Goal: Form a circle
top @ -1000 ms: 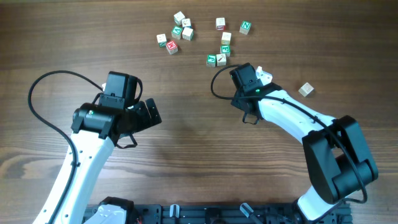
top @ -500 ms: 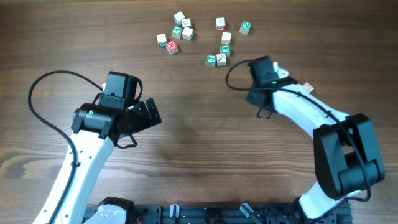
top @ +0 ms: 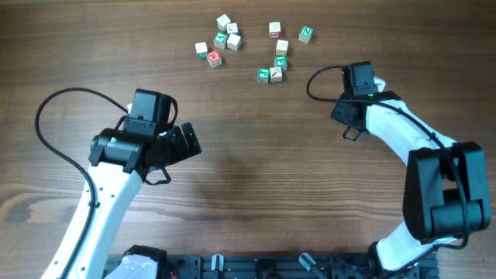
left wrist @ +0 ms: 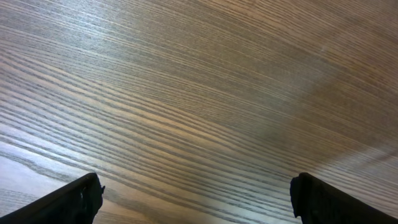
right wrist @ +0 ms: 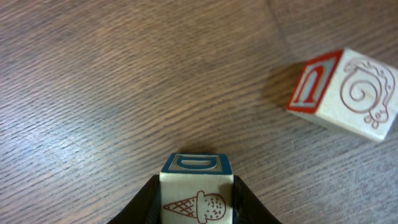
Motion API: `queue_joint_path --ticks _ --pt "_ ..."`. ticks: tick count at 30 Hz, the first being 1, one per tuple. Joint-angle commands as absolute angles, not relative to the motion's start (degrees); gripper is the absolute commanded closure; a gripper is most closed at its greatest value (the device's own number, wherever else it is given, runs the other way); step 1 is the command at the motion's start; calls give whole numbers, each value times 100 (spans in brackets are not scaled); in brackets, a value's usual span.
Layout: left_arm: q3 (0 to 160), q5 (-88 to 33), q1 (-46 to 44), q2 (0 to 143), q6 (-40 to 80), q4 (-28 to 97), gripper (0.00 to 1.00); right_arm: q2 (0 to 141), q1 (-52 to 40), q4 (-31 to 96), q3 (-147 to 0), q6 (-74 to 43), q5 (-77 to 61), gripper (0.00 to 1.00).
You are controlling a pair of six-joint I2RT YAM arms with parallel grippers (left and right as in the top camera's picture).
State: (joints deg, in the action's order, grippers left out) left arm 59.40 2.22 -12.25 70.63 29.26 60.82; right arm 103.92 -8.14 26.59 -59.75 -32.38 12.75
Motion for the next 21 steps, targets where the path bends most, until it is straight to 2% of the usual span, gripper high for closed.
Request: queue_joint_path --ticks 1,12,21 --pt "5922 174 -1181 7050 2899 6082 0 10311 -816 2567 -6053 -2847 1424 77" --pt "5922 174 -1181 7050 2899 6082 0 10311 -679 2630 -6053 -3203 1435 77" --pt "5922 174 -1181 7050 2897 6082 0 10311 -639 2805 -6053 -2685 1004 78"
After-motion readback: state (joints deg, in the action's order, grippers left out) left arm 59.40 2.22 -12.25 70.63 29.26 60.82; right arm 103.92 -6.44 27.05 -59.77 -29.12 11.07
